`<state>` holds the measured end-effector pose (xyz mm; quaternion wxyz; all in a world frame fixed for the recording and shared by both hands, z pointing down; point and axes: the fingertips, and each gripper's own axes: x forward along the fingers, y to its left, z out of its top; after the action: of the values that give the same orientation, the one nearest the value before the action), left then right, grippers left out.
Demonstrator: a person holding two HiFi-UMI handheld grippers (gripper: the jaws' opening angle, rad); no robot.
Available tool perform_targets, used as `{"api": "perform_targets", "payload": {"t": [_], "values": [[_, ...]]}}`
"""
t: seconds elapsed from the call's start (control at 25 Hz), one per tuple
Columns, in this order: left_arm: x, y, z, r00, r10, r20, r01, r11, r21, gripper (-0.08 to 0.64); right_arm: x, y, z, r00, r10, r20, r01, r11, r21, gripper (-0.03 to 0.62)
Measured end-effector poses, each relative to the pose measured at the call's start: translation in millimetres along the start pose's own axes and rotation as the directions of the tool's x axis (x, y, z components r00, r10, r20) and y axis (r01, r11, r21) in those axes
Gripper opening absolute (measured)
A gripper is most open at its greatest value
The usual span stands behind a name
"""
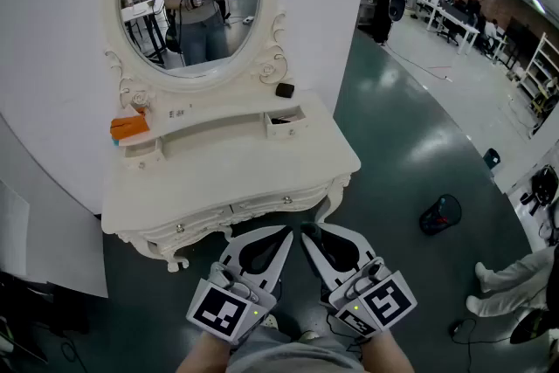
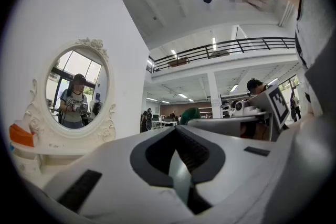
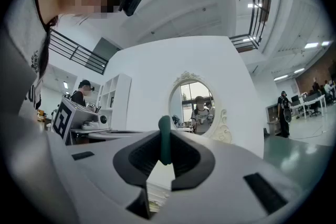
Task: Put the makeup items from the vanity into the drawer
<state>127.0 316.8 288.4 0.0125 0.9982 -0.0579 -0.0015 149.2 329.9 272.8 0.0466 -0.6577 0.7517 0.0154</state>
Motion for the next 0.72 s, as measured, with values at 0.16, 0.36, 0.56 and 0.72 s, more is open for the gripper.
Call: {"api": "perform_targets", "payload": {"t": [0.16, 0.36, 0.56, 0.72], "values": [[1.3, 0.2, -1.2, 1.0, 0.002, -0.002, -0.002, 1.0, 0.001, 0.018, 0.3, -1.4, -0.7, 1.0, 0.001, 0.0, -0.001, 1.0, -0.002, 0.06], [0.0, 5.3, 1.0, 1.0, 0.008, 0.001, -0.008, 1.0, 0.004, 0.018, 4.6, 0.4, -0.2, 1.0, 0.009, -0.001, -0.009, 1.0, -0.004, 0.06], [-3.0, 11.5, 2.1, 1.0, 0.012, 0.008, -0.012, 1.0, 0.003, 0.018, 11.8, 5.1, -1.7, 1.0, 0.024, -0.005, -0.024, 1.0, -0.011, 0.06], [-12.0, 24.8, 4.5, 0.999, 0.032, 0.014, -0.032, 0.999, 0.005, 0.018, 24.5, 10.4, 0.1, 0.999, 0.032, 0.017, -0.033, 0.999, 0.021, 0.066]]}}
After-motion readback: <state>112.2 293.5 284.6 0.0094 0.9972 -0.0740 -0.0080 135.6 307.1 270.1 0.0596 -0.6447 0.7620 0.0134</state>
